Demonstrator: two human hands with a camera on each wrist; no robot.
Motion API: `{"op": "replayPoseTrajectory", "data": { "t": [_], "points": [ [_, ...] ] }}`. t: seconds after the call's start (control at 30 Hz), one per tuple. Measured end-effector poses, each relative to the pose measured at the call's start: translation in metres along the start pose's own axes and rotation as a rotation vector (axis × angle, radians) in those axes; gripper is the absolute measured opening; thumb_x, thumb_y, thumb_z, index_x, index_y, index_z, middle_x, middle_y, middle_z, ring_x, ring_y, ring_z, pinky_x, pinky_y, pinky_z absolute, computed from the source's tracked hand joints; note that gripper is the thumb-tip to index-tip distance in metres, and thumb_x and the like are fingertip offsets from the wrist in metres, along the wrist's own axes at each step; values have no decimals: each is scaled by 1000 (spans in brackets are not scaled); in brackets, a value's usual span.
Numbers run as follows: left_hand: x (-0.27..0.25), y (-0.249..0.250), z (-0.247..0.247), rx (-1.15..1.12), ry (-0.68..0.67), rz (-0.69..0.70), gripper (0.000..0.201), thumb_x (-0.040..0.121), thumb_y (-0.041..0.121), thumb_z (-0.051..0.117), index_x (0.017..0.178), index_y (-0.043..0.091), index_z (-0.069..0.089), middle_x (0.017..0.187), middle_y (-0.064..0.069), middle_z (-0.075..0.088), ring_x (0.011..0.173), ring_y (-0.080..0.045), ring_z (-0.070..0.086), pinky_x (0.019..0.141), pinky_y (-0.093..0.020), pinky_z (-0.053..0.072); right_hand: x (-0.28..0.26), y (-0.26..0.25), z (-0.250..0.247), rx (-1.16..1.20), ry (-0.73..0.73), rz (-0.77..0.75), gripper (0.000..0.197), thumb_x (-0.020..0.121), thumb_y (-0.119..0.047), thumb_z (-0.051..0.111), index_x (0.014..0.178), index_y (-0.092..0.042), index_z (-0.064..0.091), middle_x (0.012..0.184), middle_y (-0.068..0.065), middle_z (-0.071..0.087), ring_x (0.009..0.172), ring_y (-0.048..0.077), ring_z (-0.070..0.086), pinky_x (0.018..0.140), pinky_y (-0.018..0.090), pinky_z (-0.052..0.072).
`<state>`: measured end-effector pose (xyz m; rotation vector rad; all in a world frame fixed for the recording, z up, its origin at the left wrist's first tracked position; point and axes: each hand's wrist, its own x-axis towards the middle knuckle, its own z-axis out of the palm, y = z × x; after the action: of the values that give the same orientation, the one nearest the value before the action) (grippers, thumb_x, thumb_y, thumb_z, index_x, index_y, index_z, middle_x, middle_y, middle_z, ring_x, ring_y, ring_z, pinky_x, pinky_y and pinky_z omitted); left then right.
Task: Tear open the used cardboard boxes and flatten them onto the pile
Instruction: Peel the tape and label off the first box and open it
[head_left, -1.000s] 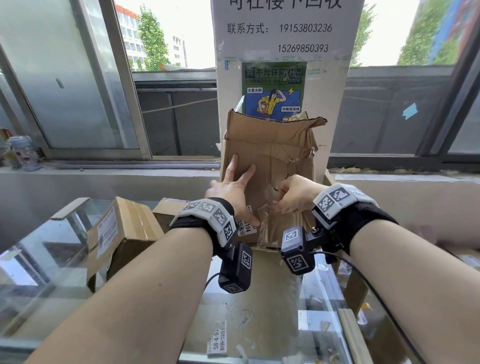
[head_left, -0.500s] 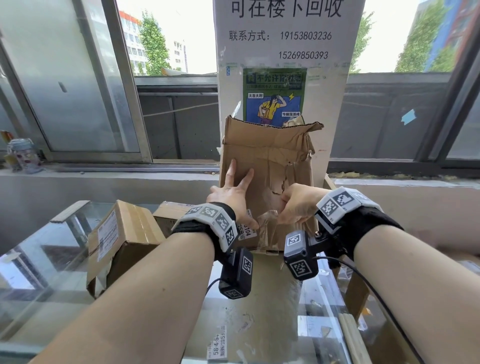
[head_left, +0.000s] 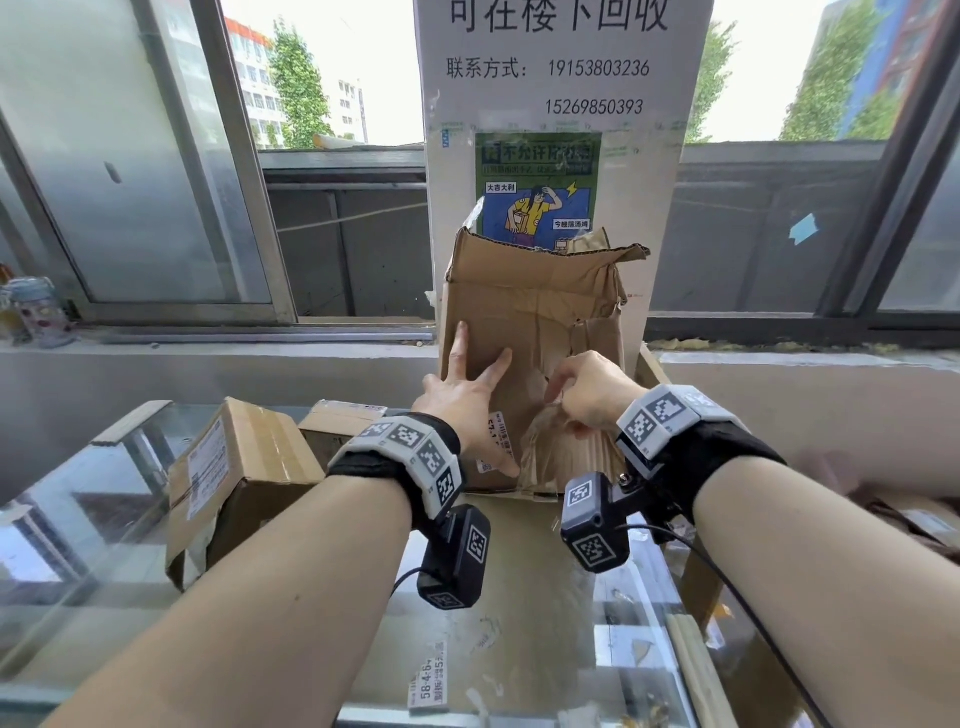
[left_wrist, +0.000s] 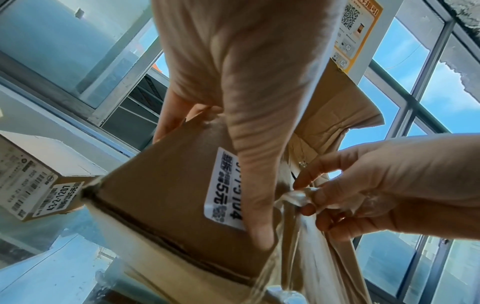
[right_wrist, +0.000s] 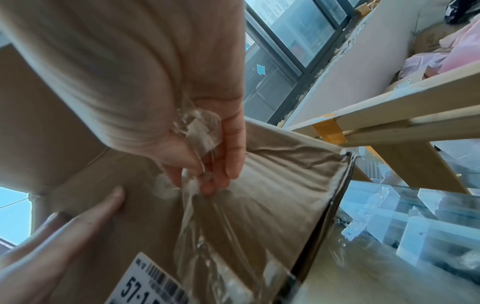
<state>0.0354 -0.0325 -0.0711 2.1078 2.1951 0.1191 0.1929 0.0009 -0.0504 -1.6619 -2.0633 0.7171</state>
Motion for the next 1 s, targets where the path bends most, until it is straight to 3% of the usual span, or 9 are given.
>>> {"op": "replayPoseTrajectory", "data": {
  "t": [0.07, 0.17, 0.27, 0.4, 0.5, 0.6, 0.73, 0.83, 1.0],
  "points": [
    [-1, 1, -2, 25, -28, -8, 135, 52, 50, 88, 146, 50, -8, 143, -1, -48, 132, -41, 27, 100, -48, 43, 2, -1, 5, 29, 37, -11, 31, 83, 3, 41, 83, -16, 66, 95, 14, 66, 87, 32, 68, 75, 42, 59],
    [-2, 3, -6, 69, -23, -8, 136, 51, 47, 90, 146, 50, -9, 145, -4, -46, 129, -40, 32, 98, -47, 45, 6, -1, 8, 70, 48, -1, 31, 81, 0, 44, 98, -5, 69, 97, 15, 67, 89, 31, 66, 79, 42, 58],
    [-4, 5, -7, 102, 1, -15, 134, 52, 50, 88, 147, 48, -7, 148, -6, -41, 134, -42, 25, 100, -48, 42, 9, -1, 8, 123, 41, 29, 25, 78, -3, 45, 89, 3, 67, 87, 18, 69, 77, 29, 68, 73, 41, 59],
    [-6, 11, -15, 247, 105, 79, 127, 56, 60, 81, 152, 30, 3, 156, -9, -23, 143, -37, -19, 117, -54, 6, 9, -2, 1, 187, -6, 44, 23, 79, -2, 46, 79, 7, 66, 64, 14, 63, 53, 20, 58, 49, 25, 47],
    [-7, 16, -24, 250, 119, 212, 117, 62, 59, 76, 151, 16, 13, 160, -3, -12, 146, -26, -16, 119, -46, -2, 10, -6, -9, 221, 30, 20, 20, 78, -1, 47, 70, 4, 65, 60, 14, 59, 52, 21, 55, 48, 24, 45],
    [-10, 19, -30, 160, -48, 237, 113, 68, 52, 73, 152, 26, 3, 160, -3, -11, 145, -25, -17, 119, -44, -4, 10, -10, -18, 210, 43, -11, 20, 78, -1, 53, 59, -5, 59, 57, 11, 54, 52, 21, 52, 47, 25, 42],
    [-11, 25, -40, 171, -178, 204, 117, 66, 53, 77, 150, 40, -3, 158, -4, -19, 143, -27, -24, 118, -47, -9, 12, -10, -20, 151, 63, -51, 13, 81, -5, 57, 71, 0, 66, 67, 10, 59, 64, 24, 58, 62, 36, 54],
    [-7, 22, -35, 212, -129, 203, 129, 56, 58, 83, 149, 42, -5, 159, -3, -17, 144, -27, -21, 118, -49, -8, 11, -8, -19, 129, 98, -93, 14, 81, -8, 60, 80, 1, 71, 73, 9, 64, 72, 22, 62, 77, 41, 57],
    [1, 18, -25, 177, -47, 184, 122, 59, 53, 83, 148, 46, 0, 160, 2, -12, 145, -23, -18, 114, -61, -1, 5, -6, -20, 52, 155, -160, 16, 82, -11, 61, 86, -8, 76, 87, 10, 72, 88, 23, 66, 84, 39, 56]
  ]
}}
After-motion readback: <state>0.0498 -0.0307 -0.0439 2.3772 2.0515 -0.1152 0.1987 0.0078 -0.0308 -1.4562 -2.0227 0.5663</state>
